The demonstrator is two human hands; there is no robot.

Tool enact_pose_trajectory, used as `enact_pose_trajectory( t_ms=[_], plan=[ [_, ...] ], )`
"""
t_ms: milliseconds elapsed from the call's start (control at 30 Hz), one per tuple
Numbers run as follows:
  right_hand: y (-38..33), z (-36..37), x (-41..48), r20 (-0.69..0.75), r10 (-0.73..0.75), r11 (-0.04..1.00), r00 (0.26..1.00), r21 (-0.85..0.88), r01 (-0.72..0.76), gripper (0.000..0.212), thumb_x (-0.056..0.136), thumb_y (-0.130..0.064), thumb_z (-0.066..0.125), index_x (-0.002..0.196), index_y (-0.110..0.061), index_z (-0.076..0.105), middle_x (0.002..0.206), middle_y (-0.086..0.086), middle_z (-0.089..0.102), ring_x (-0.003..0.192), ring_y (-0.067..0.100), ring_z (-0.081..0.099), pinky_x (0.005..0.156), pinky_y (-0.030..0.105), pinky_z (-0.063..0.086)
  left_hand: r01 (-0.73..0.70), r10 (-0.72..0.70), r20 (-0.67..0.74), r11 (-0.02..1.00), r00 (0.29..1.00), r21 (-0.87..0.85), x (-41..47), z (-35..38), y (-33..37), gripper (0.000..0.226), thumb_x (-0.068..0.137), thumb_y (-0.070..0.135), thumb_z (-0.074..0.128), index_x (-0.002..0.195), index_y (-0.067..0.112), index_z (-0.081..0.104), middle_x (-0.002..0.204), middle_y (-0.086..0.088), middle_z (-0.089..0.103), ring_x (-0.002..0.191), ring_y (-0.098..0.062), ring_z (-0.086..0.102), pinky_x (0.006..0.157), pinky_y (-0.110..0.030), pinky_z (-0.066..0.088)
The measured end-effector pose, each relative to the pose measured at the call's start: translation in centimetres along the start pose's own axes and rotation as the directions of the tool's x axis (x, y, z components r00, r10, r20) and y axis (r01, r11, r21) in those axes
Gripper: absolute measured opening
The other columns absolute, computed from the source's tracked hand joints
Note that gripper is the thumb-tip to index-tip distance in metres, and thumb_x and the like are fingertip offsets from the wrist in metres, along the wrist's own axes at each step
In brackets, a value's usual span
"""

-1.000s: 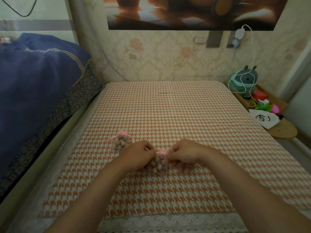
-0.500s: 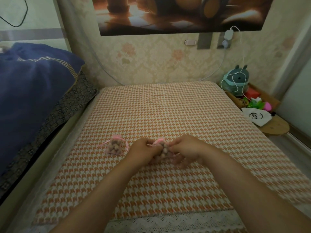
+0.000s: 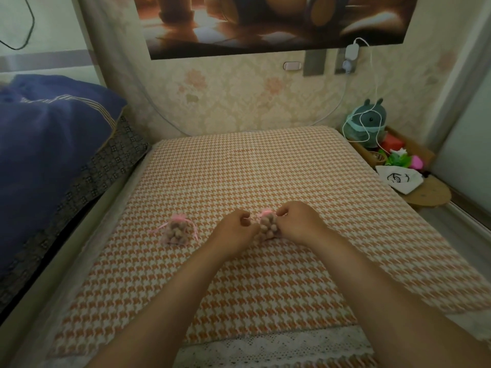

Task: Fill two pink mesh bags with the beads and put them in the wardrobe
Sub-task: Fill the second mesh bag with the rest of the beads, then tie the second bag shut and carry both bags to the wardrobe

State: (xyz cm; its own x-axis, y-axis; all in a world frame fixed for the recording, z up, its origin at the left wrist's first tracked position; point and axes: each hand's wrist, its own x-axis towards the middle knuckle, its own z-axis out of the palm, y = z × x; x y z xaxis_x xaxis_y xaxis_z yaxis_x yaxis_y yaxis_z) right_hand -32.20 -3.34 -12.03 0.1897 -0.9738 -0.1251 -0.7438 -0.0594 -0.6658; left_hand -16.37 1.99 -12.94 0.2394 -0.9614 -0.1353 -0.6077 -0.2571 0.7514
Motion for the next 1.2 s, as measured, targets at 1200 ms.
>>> enact_pose_trajectory(
  t_ms=[1200],
  plan=[
    [-7.7, 7.9, -3.1, 0.057, -0.223, 0.868, 0.973, 0.465, 0.171, 0.016, 0.092, -0.016, 0.067, 0.085, -0.027, 0.077, 0.084, -0.005, 0.076, 0.079, 0.019, 0.073, 0.073, 0.034, 0.062, 0.057, -0.162, -0.099, 0.748, 0.982, -0.661, -1.9, -8.1, -8.1, 0.041, 0.086, 0.035, 0.076, 0.118, 0.009, 0.070, 0.097, -0.005, 0.078, 0.084, -0.012, 0.074, 0.064, -0.019, 0.045]
  ],
)
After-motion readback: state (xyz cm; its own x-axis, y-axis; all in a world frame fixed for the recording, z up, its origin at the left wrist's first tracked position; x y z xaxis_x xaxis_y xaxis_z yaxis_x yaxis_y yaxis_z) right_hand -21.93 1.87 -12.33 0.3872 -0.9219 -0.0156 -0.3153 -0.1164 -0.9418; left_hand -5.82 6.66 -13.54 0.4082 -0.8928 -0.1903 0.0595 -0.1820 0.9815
